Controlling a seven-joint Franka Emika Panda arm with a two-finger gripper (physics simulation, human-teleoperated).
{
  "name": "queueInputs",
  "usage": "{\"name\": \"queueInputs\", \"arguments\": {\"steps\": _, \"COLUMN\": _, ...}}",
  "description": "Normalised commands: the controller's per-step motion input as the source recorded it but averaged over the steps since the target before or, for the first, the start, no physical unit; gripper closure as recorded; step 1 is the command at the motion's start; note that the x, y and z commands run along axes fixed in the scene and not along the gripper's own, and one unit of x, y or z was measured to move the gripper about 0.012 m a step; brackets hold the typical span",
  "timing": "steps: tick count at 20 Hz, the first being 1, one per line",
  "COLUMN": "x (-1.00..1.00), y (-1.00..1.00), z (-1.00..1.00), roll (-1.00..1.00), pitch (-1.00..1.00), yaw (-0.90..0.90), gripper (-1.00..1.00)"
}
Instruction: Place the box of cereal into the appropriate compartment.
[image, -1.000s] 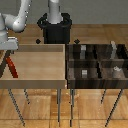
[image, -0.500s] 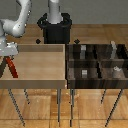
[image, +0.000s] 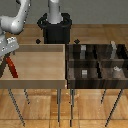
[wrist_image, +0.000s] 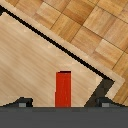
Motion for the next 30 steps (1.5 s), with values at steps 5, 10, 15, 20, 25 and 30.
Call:
{"name": "queueInputs", "arguments": {"steps": 5, "x": -0.20, "y": 0.00, "z": -0.40, "roll": 0.00, "pitch": 0.00, "yaw": 0.00, "gripper": -1.00}}
{"name": "queueInputs", "arguments": {"steps": 10, "x": 0.00, "y": 0.20, "z": -0.60, "roll": 0.00, "pitch": 0.00, "yaw": 0.00, "gripper": -1.00}}
{"name": "queueInputs", "arguments": {"steps": 15, "x": 0.00, "y": 0.40, "z": -0.40, "roll": 0.00, "pitch": 0.00, "yaw": 0.00, "gripper": -1.00}}
{"name": "queueInputs", "arguments": {"steps": 20, "x": 0.00, "y": 0.00, "z": -0.40, "roll": 0.00, "pitch": 0.00, "yaw": 0.00, "gripper": -1.00}}
{"name": "queueInputs", "arguments": {"steps": 25, "x": 0.00, "y": 0.00, "z": 0.00, "roll": 0.00, "pitch": 0.00, "yaw": 0.00, "gripper": 1.00}}
{"name": "queueInputs", "arguments": {"steps": 30, "x": 0.00, "y": 0.00, "z": 0.20, "roll": 0.00, "pitch": 0.00, "yaw": 0.00, "gripper": 1.00}}
